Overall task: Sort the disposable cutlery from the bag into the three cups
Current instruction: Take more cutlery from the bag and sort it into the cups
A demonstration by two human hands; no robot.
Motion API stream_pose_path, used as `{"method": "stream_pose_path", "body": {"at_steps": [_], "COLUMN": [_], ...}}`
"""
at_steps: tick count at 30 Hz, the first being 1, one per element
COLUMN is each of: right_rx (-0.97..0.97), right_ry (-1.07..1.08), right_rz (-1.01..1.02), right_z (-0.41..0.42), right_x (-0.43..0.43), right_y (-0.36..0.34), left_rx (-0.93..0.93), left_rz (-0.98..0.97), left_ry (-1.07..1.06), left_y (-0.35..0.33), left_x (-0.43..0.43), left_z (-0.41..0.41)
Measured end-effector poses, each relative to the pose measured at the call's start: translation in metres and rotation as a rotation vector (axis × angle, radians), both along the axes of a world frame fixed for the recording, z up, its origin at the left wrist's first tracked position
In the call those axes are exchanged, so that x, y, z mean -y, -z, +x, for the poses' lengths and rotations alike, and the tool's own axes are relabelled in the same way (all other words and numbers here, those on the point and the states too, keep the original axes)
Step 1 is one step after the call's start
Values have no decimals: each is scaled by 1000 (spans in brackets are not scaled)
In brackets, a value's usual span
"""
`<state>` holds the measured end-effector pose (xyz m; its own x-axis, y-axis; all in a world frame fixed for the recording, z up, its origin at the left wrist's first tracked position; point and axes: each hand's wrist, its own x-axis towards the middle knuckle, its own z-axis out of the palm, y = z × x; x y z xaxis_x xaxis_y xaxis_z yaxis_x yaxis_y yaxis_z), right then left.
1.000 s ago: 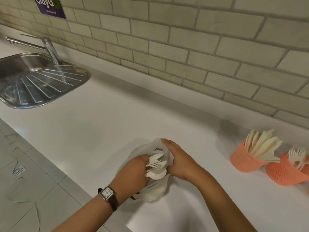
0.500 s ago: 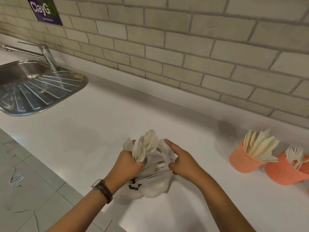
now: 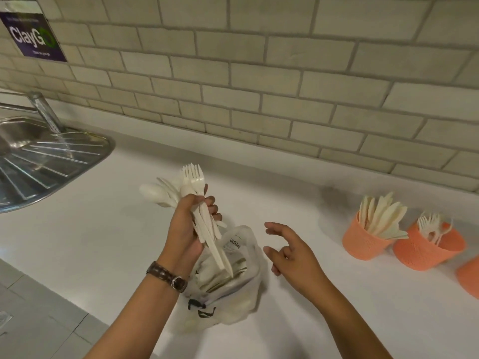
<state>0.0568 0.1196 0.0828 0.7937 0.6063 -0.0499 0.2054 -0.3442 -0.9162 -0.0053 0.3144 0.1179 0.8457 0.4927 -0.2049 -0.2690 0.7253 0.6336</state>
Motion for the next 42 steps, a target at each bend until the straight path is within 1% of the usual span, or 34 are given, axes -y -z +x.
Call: {"method": "stream_pose_path", "body": {"at_steps": [2,5,8,11,14,16,21,24,27,34,37,40,42], "right_rx": [-30,-55,-33,-31,-39,-47,-66,-65,-95,-208,-182,-160,-141], "right_ry": [69,170,280,409,460,485,552,535,490,395,347,274,269], "right_rz": [43,103,127,195,193,151,36,-29,-45,-22,-57,-79,-86], "right_z": [-4,-8,-10,-10,-8,-8,4,16,28,53,62,70,76], "right_x": [16,46,81,119,155,178,234,263,289,337,351,361,366], "right_y": [-9,-21,-30,-37,-39,-38,-35,-34,-33,-37,-42,-49,-51], "left_rx": [18,-15,-97,-183,-237,-258,-334,-342,-318,-249,-248,-214,-191], "left_rz": [3,52,139,239,263,235,212,221,197,251,309,294,275], "left_ry": [146,297,438,567,634,636,553,534,588,598,571,606,645], "left_y": [-7,-6,3,10,14,18,25,28,32,33,33,29,26], "left_x": [19,62,113,165,214,244,311,343,367,397,404,406,406], "left_z": [7,24,41,54,68,77,96,103,109,118,119,120,121]}}
